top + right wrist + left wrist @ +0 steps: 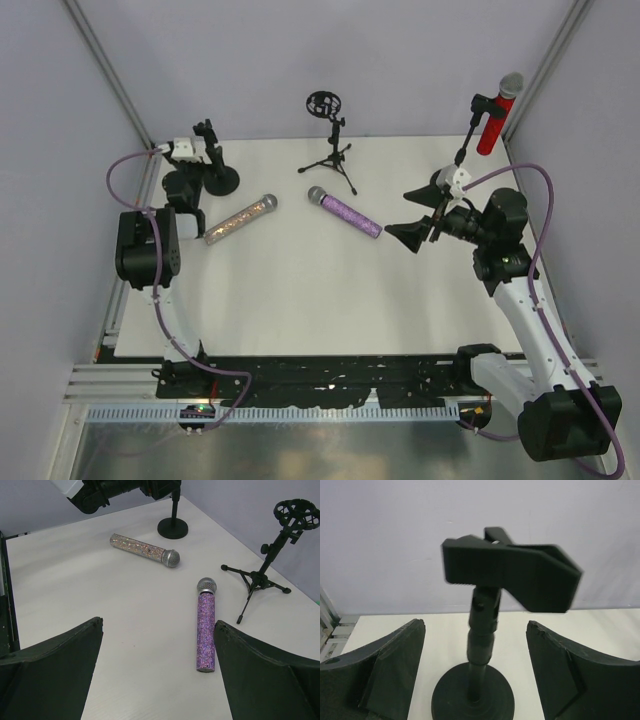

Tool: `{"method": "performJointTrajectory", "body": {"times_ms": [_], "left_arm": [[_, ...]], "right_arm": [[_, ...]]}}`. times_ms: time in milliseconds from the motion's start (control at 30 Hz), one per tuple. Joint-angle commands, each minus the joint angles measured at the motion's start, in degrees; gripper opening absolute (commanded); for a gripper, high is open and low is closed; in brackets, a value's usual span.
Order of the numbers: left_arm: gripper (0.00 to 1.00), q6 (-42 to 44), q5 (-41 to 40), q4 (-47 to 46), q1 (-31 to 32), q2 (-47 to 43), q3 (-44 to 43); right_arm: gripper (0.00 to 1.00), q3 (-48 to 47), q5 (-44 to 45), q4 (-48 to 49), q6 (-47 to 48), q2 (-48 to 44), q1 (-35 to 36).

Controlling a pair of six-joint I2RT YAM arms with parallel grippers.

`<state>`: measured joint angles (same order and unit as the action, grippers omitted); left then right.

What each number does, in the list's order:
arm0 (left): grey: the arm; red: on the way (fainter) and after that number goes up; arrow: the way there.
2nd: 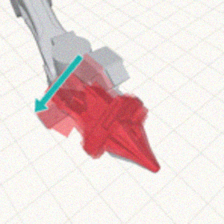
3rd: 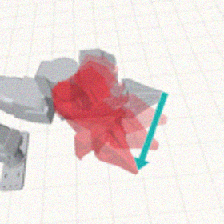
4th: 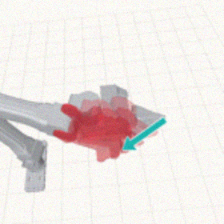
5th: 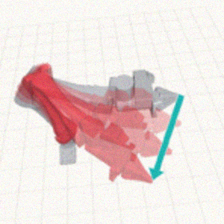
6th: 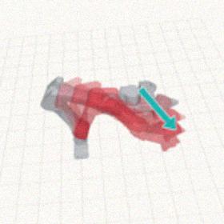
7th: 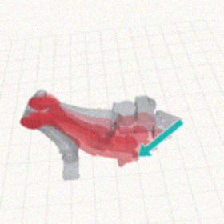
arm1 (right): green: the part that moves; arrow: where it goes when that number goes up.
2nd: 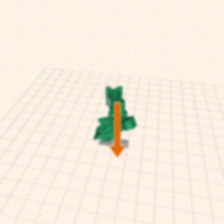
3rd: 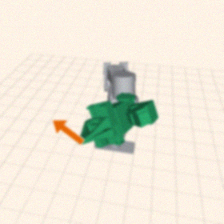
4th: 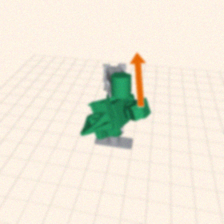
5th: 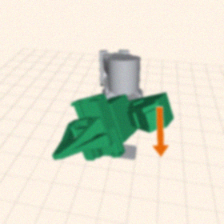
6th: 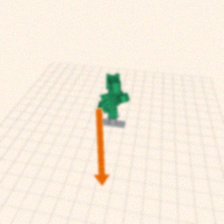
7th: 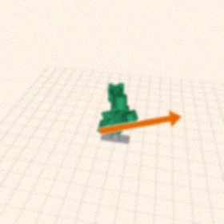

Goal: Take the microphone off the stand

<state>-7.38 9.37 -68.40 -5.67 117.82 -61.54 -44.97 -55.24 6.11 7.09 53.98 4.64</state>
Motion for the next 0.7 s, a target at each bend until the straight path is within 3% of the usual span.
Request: {"method": "performJointTrajectory", "body": {"times_ms": [0,300,533,667], "left_arm": [[0.87,1.4,1.4,-6.3,-1.0,-4.5,3.4],[0.96,1.6,4.4,-8.9,-2.4,-11.7,11.7],[1.00,4.0,9.4,-9.5,-2.9,-20.7,19.6],[1.00,7.0,16.7,3.0,-2.8,-28.3,20.8]], "right_arm": [[0.95,0.1,-0.9,2.9,-0.9,-2.0,-0.3],[0.95,-1.0,3.5,2.8,-1.6,-2.5,-0.3],[0.95,-1.6,28.9,4.3,-2.7,-3.5,-0.5],[0.95,-2.0,40.7,5.1,-3.1,-3.9,-0.8]]}}
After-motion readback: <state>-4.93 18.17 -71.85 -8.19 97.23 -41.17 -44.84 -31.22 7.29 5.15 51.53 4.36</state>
